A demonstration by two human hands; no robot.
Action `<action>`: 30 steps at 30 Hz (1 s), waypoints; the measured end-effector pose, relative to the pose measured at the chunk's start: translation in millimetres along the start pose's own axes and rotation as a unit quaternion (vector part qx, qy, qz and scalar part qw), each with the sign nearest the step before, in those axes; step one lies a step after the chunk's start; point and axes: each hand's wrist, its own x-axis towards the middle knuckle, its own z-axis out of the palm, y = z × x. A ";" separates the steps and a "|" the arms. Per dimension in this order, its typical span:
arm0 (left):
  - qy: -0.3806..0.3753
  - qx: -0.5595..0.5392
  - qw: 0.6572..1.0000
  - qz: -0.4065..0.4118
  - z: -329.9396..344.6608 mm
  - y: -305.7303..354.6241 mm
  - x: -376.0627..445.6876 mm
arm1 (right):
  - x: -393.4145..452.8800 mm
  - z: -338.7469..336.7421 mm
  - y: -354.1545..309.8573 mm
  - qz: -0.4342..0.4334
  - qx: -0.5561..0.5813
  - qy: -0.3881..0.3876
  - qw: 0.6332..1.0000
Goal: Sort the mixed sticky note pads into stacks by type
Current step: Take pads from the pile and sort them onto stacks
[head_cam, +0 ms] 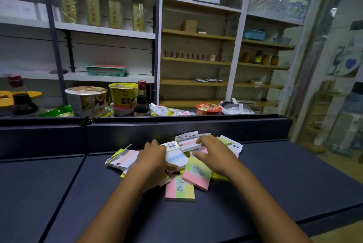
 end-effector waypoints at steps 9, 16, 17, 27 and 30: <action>0.014 -0.051 0.998 -0.028 8.6 -1.2 6.3 | 21.9 -4.1 33.1 -0.066 0.017 0.018 0.997; 0.118 -0.119 0.986 0.004 3.4 -8.1 1.7 | 33.1 -1.0 38.5 -0.089 0.041 0.026 0.995; 0.134 -0.138 0.981 0.010 2.3 -8.2 1.1 | 34.4 -0.5 38.9 -0.090 0.044 0.026 0.995; 0.184 -0.383 0.904 0.053 -6.3 -2.8 -2.2 | 50.1 7.3 44.4 -0.081 0.037 0.009 0.996; 0.187 -0.422 0.885 0.056 -7.4 -4.0 -4.2 | 56.2 11.7 42.1 -0.070 0.019 -0.006 0.997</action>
